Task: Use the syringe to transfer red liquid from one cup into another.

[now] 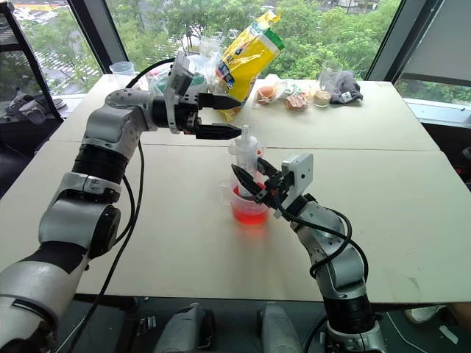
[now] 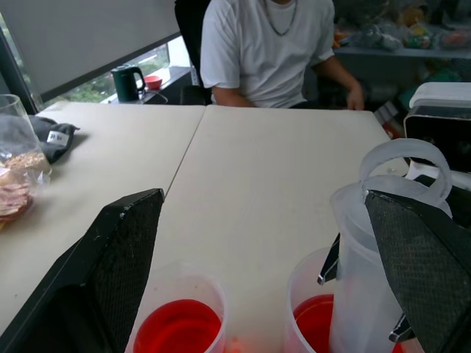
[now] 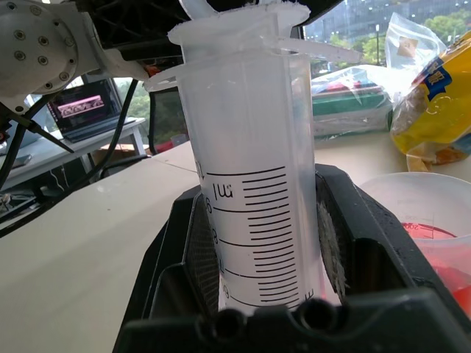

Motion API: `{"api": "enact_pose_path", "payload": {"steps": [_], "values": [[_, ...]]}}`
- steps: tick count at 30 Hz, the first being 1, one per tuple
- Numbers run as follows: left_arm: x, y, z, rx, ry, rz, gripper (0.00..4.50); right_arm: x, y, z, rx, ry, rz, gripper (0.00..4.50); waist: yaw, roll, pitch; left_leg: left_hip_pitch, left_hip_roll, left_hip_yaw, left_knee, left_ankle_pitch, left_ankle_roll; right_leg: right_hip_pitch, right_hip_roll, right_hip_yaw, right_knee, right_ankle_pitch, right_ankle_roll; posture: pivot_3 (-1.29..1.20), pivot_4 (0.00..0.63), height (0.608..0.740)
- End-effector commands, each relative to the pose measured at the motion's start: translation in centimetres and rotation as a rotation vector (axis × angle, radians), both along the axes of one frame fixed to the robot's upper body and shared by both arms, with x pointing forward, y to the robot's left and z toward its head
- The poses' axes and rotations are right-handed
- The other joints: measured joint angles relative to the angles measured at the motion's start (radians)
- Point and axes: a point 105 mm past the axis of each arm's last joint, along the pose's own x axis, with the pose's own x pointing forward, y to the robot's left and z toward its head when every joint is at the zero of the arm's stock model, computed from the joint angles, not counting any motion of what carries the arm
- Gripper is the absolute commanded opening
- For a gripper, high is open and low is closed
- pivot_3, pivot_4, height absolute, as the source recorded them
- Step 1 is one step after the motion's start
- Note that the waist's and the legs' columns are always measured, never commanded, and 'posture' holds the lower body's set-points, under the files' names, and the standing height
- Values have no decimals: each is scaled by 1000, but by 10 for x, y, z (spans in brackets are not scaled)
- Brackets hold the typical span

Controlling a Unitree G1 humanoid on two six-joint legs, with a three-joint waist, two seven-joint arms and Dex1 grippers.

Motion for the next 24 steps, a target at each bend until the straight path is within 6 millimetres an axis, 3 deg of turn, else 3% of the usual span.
{"api": "enact_pose_path", "payload": {"steps": [1, 7, 18, 21, 24], "values": [[-7, 3, 13, -15, -34, -24, 4500, -5, -1, 14, 9, -54, 7, 1463, 0, 0, 0, 0, 0, 0, 0, 0, 0, 0, 0, 0, 0, 0, 0, 0, 150, 740], [-10, 1, 14, -16, -28, -36, 4500, -6, 0, 9, -9, -38, 14, 1463, 0, 0, 0, 0, 0, -1, 0, 0, 0, 0, 0, 0, 0, 0, 0, 0, 150, 740], [-10, -26, 2, -39, 24, -102, 4500, -7, 3, 7, -25, -29, 25, 1463, -1, 0, 0, 0, 0, -1, 0, 0, 0, 0, 0, 0, 0, 0, 0, 0, 150, 740], [-11, -29, 5, -67, 47, -126, 3608, -8, 3, 7, -27, -26, 25, 1463, 0, 0, 0, 0, 0, -1, 0, 0, 0, 0, 0, 0, 1, 0, 0, 0, 150, 740], [-14, -30, 5, -73, 58, -155, 2059, -9, 3, 6, -27, -20, 24, 1463, 0, 0, 0, 0, 0, -1, 1, 0, 0, 0, 0, 0, 0, 0, 0, 0, 150, 740]]}}
